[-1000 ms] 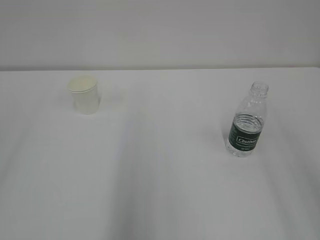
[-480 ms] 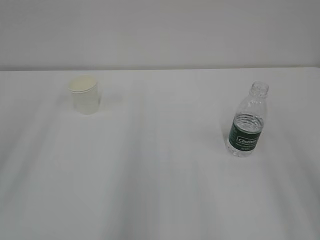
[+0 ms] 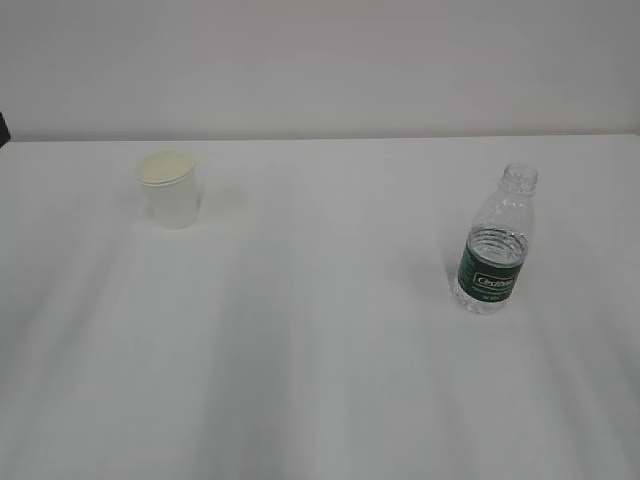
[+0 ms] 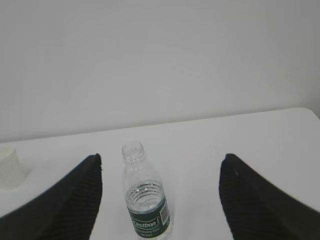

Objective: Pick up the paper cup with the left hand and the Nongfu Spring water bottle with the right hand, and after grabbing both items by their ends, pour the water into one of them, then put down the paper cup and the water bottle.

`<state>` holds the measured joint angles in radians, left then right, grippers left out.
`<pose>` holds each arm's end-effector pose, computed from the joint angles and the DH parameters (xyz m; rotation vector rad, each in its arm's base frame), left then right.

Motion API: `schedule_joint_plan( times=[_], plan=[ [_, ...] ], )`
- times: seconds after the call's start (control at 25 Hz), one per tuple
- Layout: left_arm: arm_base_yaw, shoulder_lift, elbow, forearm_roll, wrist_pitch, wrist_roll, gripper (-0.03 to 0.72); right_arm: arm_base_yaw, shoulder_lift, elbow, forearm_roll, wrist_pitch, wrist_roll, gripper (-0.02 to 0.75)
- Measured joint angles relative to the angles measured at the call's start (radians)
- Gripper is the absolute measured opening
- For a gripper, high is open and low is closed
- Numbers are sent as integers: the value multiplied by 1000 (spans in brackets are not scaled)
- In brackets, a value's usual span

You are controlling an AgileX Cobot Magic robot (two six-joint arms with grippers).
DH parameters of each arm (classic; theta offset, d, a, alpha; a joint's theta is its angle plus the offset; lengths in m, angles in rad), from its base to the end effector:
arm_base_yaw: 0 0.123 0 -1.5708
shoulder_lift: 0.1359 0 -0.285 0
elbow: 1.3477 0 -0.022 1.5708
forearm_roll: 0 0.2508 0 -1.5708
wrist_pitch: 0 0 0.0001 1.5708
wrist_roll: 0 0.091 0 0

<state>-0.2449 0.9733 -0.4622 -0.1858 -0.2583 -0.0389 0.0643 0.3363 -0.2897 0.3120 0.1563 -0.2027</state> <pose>0.1954 -0.0444 0.2796 -0.0119 1.7498 -0.2986 0.0858 0.0099 0.2749 -0.0012 1.6817 0.1681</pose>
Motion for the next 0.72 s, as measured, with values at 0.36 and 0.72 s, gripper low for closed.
schedule_joint_plan(
  times=[0.36, 0.72],
  plan=[
    [-102, 158, 1, -8, -157, -42, 461, 0, 46, 15, 18, -3, -73, 547],
    [-129, 204, 1, -10, -234, -48, 461, 8, 182, 15, 22, -143, -73, 544]
  ],
)
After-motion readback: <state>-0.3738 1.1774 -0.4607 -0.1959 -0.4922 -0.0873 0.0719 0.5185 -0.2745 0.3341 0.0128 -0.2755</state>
